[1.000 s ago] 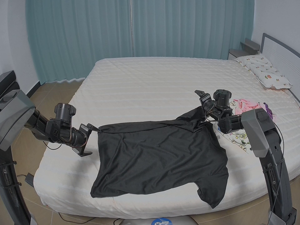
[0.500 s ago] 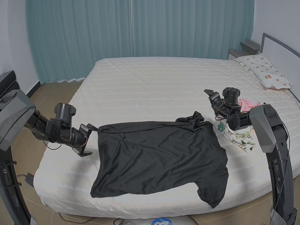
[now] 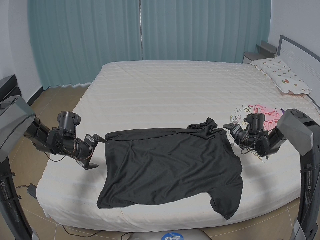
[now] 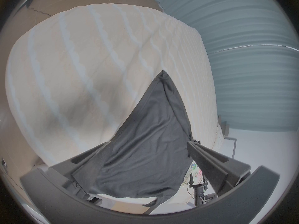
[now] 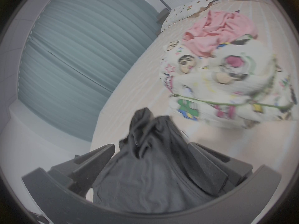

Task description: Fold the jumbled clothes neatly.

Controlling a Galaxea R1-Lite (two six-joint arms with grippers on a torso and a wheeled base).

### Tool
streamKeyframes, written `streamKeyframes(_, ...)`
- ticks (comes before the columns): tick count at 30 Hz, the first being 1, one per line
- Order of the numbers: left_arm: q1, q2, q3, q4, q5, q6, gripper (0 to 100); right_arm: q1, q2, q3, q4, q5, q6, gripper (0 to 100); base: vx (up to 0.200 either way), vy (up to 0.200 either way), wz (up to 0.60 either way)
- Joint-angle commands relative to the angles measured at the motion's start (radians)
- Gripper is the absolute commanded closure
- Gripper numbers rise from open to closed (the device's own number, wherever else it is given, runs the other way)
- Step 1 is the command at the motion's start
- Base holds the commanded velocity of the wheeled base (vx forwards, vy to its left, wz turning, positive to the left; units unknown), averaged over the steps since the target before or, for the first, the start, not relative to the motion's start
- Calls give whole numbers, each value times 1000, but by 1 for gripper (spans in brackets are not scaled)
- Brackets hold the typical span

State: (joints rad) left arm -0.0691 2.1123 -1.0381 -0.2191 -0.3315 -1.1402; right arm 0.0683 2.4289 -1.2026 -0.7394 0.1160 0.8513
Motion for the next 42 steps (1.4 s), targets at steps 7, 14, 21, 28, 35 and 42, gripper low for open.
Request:
streamKeyframes(7, -58, -43, 156, 9, 22, 171, 0, -85, -334, 560, -126, 171, -192, 0, -200, 0, 0)
streamKeyframes(14, -100, -15, 233, 4, 160, 312, 0, -79, -323, 643, -138, 175, -227, 0, -29, 0, 0)
streamKeyframes(21, -150, 54, 213, -3, 270, 315, 0, -79, -291, 690, -199, 171, -228, 0, 0, 0, 0)
streamKeyframes(28, -164, 100, 139, -22, 304, 304, 0, -76, -248, 719, -288, 171, -228, 0, 0, 0, 0)
streamKeyframes(35, -189, 170, 78, -22, 381, 301, 0, -62, -228, 738, -316, 172, -238, 0, 0, 0, 0)
streamKeyframes(42, -195, 190, 39, -20, 388, 281, 100, -12, -168, 718, -318, 171, -284, 0, 0, 0, 0)
